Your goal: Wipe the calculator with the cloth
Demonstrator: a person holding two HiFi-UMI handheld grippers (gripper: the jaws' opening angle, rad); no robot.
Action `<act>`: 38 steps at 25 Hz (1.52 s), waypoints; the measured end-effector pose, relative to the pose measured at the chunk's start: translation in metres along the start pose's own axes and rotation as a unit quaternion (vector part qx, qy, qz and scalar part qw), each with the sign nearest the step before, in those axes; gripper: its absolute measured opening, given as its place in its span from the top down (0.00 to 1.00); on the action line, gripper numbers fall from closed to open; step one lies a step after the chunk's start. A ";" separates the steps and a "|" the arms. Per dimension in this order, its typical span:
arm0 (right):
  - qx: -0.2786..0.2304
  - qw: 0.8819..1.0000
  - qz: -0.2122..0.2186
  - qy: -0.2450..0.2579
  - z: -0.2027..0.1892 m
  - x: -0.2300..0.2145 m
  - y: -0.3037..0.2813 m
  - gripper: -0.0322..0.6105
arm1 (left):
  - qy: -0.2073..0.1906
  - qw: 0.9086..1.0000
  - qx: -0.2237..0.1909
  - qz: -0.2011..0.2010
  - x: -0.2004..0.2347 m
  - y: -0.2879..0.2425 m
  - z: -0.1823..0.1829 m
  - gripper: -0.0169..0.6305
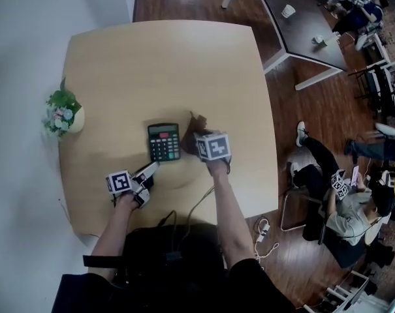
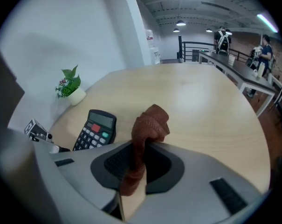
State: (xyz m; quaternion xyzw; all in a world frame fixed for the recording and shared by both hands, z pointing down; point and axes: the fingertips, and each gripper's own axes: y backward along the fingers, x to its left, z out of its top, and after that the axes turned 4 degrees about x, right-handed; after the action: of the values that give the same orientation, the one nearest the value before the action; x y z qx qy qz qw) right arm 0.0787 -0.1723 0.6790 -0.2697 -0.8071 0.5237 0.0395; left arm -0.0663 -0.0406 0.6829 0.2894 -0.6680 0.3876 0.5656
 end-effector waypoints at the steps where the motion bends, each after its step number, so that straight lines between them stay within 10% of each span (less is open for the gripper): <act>1: -0.008 1.000 -0.006 0.019 0.005 0.004 0.006 0.84 | -0.005 1.000 -0.010 -0.011 -0.003 0.005 0.002 0.79; 5: -0.067 0.975 -0.017 0.209 0.061 0.068 0.020 0.84 | -0.024 0.998 -0.051 0.041 0.014 0.049 0.017 0.75; 10: -0.008 0.879 -0.056 0.473 0.062 0.144 -0.026 0.84 | -0.009 0.996 -0.091 0.021 0.017 0.075 0.029 0.73; 13: 0.043 0.853 -0.027 0.520 0.022 0.169 -0.050 0.84 | -0.001 0.993 -0.088 0.076 0.036 0.085 0.025 0.73; 22: 0.151 0.836 0.118 0.514 -0.098 0.207 -0.025 0.84 | -0.011 0.996 -0.087 -0.003 0.017 0.074 0.031 0.73; 26: 0.115 0.871 0.124 0.461 -0.068 0.192 -0.007 0.84 | -0.005 0.996 -0.086 0.021 0.025 0.076 0.029 0.74; 30: 0.022 0.902 0.004 0.432 0.034 0.155 0.000 0.84 | -0.010 0.996 -0.089 0.017 0.027 0.076 0.031 0.74; 33: -0.013 0.888 -0.076 0.453 0.078 0.139 -0.014 0.84 | -0.006 0.996 -0.091 0.017 0.027 0.076 0.032 0.75; 38: 0.058 0.833 -0.065 0.547 0.029 0.158 -0.050 0.84 | 0.007 0.996 -0.092 0.021 0.025 0.077 0.029 0.75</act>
State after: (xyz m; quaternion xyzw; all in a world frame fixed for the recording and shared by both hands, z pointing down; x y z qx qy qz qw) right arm -0.0856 -0.1357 0.6748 -0.4563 -0.6375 0.3328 0.5241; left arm -0.1498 -0.0229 0.6914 0.2197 -0.7026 0.3385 0.5861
